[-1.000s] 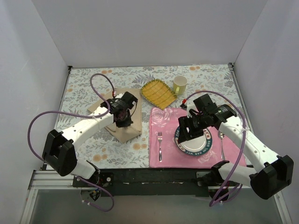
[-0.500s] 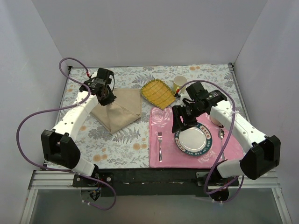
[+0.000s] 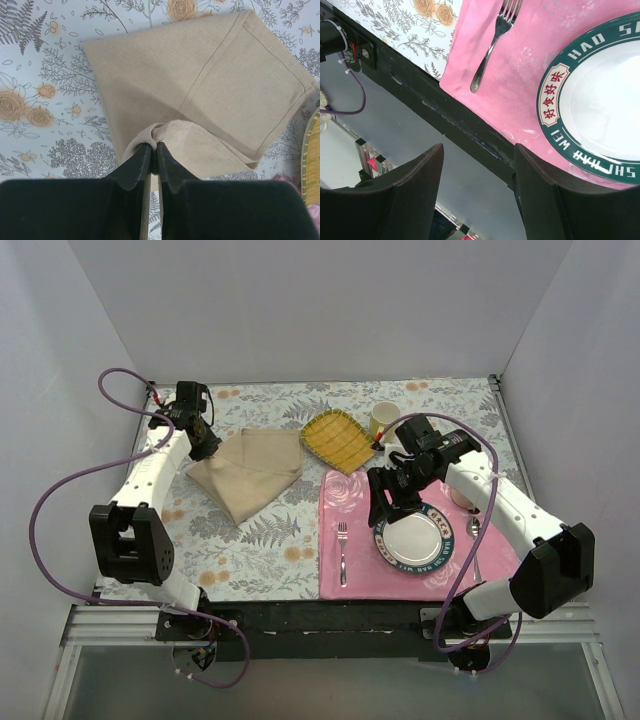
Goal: Fold the napkin, place the utensils inside, and roll it up
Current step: Fold the napkin
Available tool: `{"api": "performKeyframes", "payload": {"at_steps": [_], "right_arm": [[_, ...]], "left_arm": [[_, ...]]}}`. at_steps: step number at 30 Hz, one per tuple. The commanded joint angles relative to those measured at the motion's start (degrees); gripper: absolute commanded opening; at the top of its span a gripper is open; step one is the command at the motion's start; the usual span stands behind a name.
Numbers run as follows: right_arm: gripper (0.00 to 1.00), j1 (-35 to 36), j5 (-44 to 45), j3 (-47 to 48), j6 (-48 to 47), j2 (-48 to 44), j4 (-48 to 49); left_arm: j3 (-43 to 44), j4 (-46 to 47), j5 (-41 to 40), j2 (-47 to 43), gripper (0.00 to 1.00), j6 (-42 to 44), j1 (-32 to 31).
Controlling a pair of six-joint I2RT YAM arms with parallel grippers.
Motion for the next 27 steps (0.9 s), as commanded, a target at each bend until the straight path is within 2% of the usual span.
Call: {"api": "performKeyframes", "payload": {"at_steps": [1, 27], "right_arm": [[0.66, 0.06, 0.40, 2.20, -0.61, -0.55, -2.00], [0.66, -0.03, 0.84, 4.39, -2.10, 3.40, -3.59]], "left_arm": [[-1.21, 4.57, 1.40, 0.92, 0.00, 1.50, 1.04], [-5.08, 11.52, 2.81, 8.31, 0.00, 3.35, 7.63]]}}
